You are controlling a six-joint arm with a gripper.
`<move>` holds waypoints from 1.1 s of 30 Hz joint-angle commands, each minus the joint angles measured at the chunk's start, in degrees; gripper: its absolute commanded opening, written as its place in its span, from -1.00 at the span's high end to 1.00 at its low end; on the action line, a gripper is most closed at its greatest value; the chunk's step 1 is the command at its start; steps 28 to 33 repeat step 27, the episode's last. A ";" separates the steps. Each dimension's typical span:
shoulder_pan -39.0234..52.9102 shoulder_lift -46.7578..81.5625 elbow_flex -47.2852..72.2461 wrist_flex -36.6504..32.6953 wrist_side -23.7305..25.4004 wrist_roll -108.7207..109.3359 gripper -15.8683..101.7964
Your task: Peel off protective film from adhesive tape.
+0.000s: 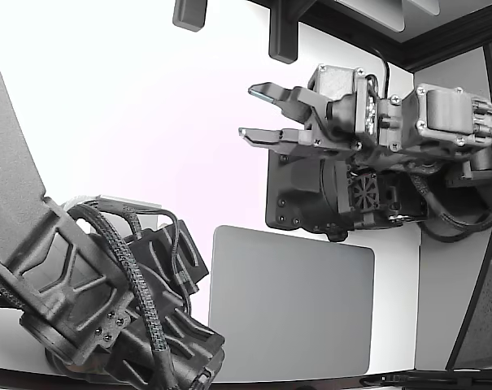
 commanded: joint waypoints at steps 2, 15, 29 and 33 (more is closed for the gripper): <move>-14.94 1.85 1.67 0.44 -14.85 2.72 -0.97; -17.67 1.85 5.89 -0.35 -18.11 1.32 -0.97; -17.67 1.85 5.89 -0.35 -18.11 1.32 -0.97; -17.67 1.85 5.89 -0.35 -18.11 1.32 -0.97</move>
